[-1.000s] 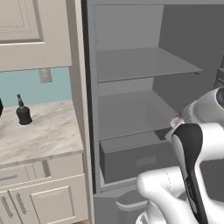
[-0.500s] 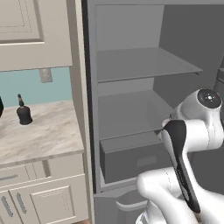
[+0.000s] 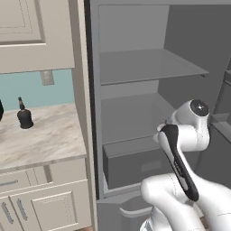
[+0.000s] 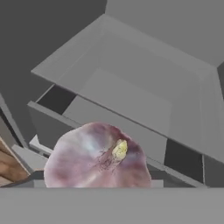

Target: Place the beer and liquor on the top shelf of the fridge to keep them out of children's reach, and place the garlic on lower shelves for easy access.

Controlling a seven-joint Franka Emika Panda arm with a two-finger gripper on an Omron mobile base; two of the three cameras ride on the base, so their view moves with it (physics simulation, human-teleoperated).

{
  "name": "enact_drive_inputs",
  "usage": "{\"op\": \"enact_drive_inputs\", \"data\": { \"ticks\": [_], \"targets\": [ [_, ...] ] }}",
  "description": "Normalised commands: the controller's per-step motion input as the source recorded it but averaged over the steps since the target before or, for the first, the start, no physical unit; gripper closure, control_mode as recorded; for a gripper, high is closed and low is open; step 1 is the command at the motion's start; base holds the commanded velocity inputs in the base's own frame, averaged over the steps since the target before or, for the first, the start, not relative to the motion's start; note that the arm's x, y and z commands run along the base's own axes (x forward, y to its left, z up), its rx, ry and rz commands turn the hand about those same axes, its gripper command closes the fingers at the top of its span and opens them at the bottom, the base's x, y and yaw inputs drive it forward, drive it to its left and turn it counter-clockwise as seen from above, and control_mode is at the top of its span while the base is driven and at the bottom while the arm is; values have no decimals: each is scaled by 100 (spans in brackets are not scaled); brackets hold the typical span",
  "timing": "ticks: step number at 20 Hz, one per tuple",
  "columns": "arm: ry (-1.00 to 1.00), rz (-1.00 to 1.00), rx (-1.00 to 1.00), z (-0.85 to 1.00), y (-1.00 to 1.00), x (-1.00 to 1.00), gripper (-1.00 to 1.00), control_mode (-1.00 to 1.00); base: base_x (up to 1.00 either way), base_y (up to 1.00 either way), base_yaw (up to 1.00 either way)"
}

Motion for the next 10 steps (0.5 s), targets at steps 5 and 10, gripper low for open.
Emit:
{"op": "enact_drive_inputs", "data": {
  "ticks": [5, 10],
  "targets": [
    [5, -6, 1, -36, -2, 60, 100, -100, 0, 0, 0],
    [11, -5, 0, -8, 0, 60, 100, -100, 0, 0, 0]
  ]
}}
